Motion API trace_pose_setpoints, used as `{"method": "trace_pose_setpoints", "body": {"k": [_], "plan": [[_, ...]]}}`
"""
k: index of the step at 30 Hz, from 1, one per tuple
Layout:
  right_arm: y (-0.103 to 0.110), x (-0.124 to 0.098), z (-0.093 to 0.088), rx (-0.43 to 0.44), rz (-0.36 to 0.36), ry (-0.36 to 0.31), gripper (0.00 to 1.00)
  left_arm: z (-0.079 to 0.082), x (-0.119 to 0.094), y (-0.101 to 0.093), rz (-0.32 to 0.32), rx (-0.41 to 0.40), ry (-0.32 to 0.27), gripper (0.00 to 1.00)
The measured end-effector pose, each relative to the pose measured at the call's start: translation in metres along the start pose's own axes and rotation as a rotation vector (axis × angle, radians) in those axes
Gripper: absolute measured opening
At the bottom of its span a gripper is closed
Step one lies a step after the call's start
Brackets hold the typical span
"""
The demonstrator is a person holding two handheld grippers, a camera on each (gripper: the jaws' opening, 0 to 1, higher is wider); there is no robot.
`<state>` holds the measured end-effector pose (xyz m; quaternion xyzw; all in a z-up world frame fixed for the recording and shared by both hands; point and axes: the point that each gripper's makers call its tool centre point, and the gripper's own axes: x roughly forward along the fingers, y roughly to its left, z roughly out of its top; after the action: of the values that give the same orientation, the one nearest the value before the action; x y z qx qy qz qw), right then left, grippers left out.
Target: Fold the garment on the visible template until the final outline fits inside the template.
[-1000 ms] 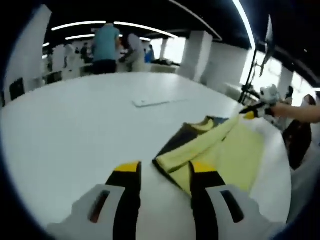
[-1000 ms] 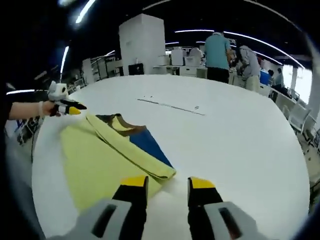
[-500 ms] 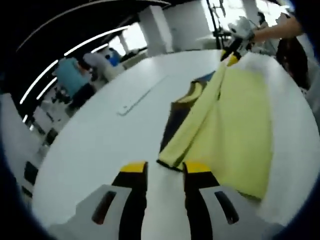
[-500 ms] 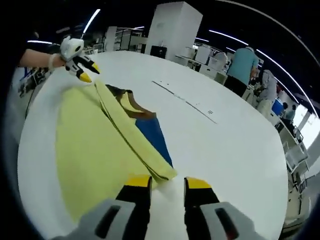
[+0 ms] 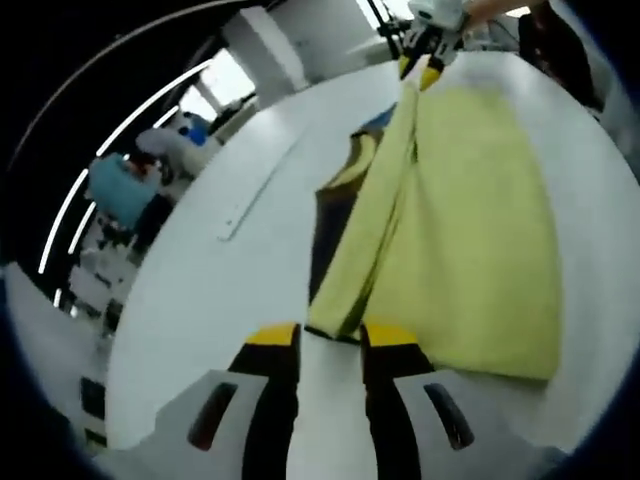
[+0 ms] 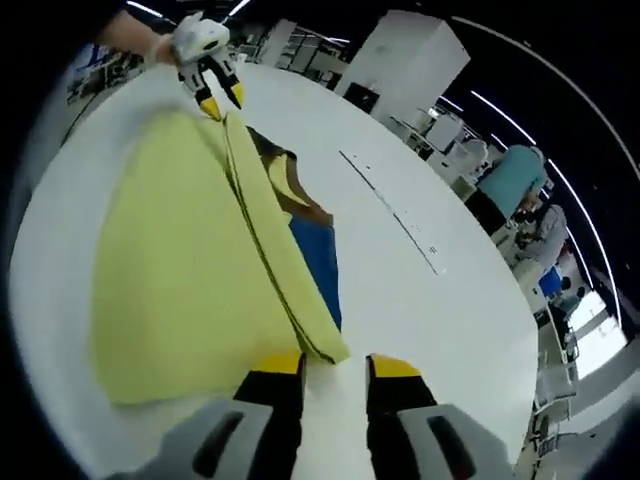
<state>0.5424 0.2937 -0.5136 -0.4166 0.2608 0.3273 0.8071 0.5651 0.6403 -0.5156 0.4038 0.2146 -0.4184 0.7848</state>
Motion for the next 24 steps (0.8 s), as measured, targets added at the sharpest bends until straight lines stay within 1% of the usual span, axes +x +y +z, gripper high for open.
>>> {"method": "trace_pose_setpoints", "body": {"k": [1, 3, 5, 8, 10, 11, 13, 14, 15, 16, 17, 18, 20, 21, 22, 24], "plan": [[0.000, 0.001, 0.001, -0.026, -0.002, 0.000, 0.18, 0.000, 0.001, 0.001, 0.003, -0.015, 0.001, 0.21], [0.003, 0.002, 0.000, -0.025, 0.005, 0.000, 0.17, 0.000, 0.002, 0.001, 0.005, -0.007, 0.002, 0.20], [0.002, 0.003, -0.001, -0.045, 0.001, 0.008, 0.14, 0.000, 0.002, 0.002, 0.006, -0.003, 0.003, 0.19], [0.002, 0.003, 0.001, -0.050, -0.002, 0.002, 0.11, 0.001, 0.002, 0.001, 0.002, 0.010, 0.004, 0.16], [0.003, 0.002, 0.004, -0.064, -0.004, -0.006, 0.09, 0.000, 0.002, 0.000, 0.006, -0.009, 0.004, 0.15], [0.002, 0.002, 0.004, -0.077, -0.012, -0.003, 0.07, 0.000, 0.002, 0.001, 0.008, -0.025, 0.002, 0.14], [0.002, 0.002, 0.006, -0.075, -0.015, -0.009, 0.02, 0.000, 0.002, 0.001, 0.007, -0.040, 0.000, 0.10], [0.002, 0.002, 0.006, -0.066, -0.015, -0.009, 0.00, 0.000, 0.001, 0.001, 0.009, -0.045, -0.002, 0.07], [0.001, 0.002, 0.006, -0.065, -0.021, -0.009, 0.00, 0.001, 0.000, 0.002, 0.007, -0.053, -0.004, 0.03], [0.000, 0.002, 0.007, -0.063, -0.022, -0.013, 0.00, 0.003, -0.001, 0.001, 0.001, -0.068, -0.013, 0.00], [-0.001, 0.002, 0.008, -0.049, -0.021, -0.017, 0.00, 0.005, -0.002, 0.002, 0.002, -0.094, -0.025, 0.00], [-0.002, 0.002, 0.009, -0.034, -0.025, -0.021, 0.00, 0.005, -0.004, 0.003, 0.003, -0.098, -0.022, 0.00], [-0.006, 0.001, 0.011, -0.010, -0.034, -0.029, 0.00, 0.007, -0.005, 0.005, 0.008, -0.155, -0.037, 0.00], [-0.009, 0.001, 0.011, 0.029, -0.042, -0.034, 0.00, 0.008, -0.006, 0.007, 0.012, -0.204, -0.046, 0.00], [-0.010, 0.000, 0.013, 0.049, -0.046, -0.041, 0.00, 0.009, -0.007, 0.009, 0.010, -0.239, -0.053, 0.00], [-0.015, -0.002, 0.015, 0.063, -0.053, -0.050, 0.00, 0.012, -0.010, 0.016, 0.030, -0.303, -0.076, 0.00]]}}
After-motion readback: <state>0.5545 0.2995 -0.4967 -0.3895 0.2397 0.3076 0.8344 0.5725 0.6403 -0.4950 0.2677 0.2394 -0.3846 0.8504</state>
